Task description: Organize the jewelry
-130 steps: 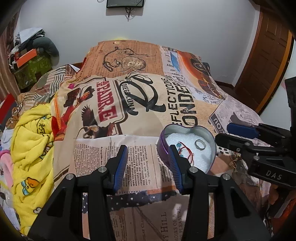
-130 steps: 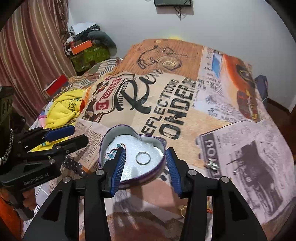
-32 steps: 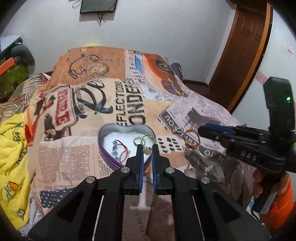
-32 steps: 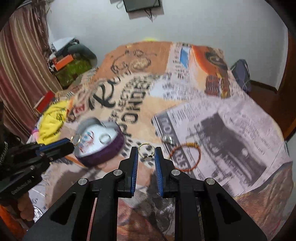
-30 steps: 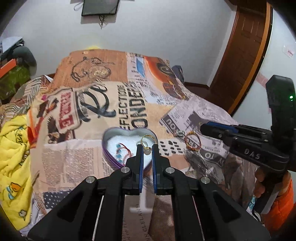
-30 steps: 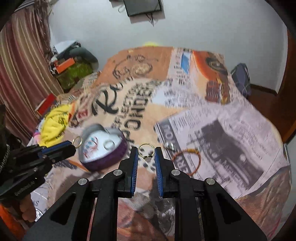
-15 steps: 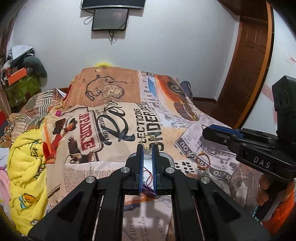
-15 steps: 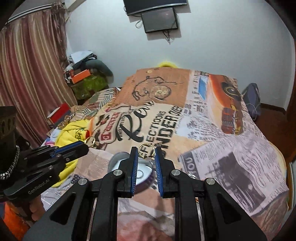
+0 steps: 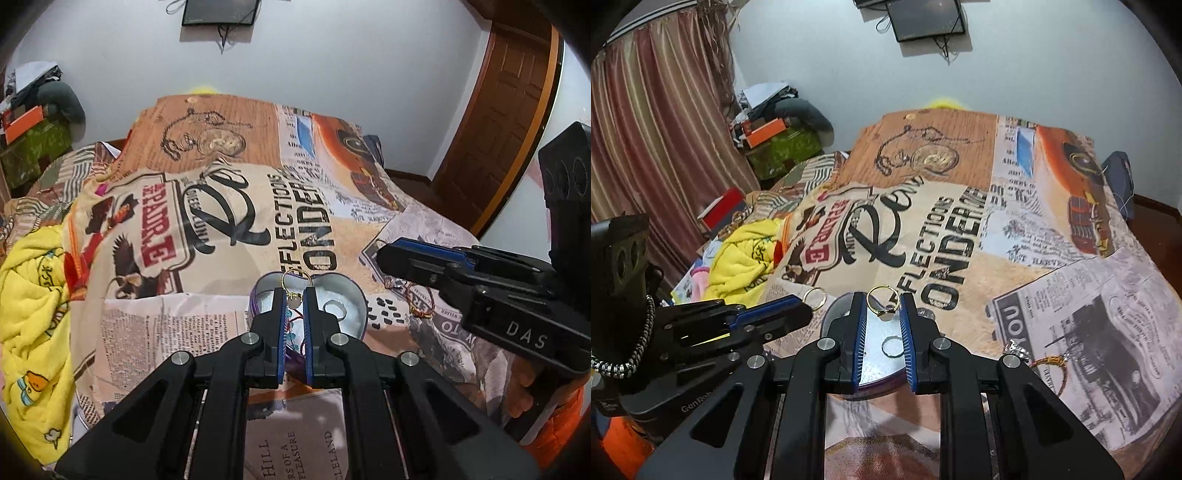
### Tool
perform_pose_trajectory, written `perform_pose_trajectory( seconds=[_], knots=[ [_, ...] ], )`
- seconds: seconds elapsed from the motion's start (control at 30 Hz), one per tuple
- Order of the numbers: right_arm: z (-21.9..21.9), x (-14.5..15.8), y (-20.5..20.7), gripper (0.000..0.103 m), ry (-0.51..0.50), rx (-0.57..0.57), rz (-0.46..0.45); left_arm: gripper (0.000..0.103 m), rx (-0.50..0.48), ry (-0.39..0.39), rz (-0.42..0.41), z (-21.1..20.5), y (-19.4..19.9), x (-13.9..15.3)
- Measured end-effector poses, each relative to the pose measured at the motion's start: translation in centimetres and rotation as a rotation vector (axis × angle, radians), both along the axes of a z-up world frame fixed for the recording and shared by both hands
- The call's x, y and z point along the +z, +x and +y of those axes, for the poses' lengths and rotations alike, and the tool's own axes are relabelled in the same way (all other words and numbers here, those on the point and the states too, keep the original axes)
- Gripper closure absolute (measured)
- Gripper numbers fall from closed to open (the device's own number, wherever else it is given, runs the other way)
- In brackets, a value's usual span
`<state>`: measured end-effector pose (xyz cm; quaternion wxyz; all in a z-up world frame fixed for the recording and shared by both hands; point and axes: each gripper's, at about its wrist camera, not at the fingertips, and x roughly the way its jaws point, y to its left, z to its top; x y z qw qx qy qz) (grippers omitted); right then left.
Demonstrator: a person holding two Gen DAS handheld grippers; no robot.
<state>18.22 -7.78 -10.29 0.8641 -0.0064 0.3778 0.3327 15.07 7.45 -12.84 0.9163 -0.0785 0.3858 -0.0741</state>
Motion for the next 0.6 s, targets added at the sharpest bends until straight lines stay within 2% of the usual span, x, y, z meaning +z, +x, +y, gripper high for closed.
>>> perform_pose_trajectory(
  seconds=[0.6],
  knots=[
    [1.8,-3.3,1.2,0.087,-0.066,0.064,0.070,0.097,-0.035,0.025,0.045,0.0,2.4,-2.0]
  ],
)
